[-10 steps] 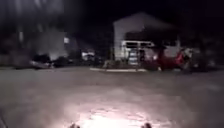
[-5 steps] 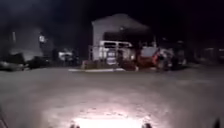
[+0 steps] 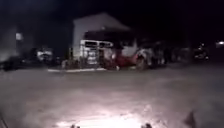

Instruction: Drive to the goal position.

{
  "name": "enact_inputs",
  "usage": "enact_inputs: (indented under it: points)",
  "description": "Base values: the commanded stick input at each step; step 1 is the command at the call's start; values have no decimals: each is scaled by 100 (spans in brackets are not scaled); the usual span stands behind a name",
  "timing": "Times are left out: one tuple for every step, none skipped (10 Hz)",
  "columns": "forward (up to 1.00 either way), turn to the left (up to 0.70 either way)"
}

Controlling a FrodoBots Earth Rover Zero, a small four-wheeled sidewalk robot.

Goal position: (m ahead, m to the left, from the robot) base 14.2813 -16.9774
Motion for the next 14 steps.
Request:
enact_inputs:
  points:
    - [0,-85]
    - [0,-85]
    - [0,-85]
    - [0,-85]
    - [0,-85]
    - [0,-85]
    - [0,-85]
    - [0,-85]
    - [0,-85]
    - [51,-42]
    - [79,-33]
    - [85,0]
    - [85,0]
    - [85,0]
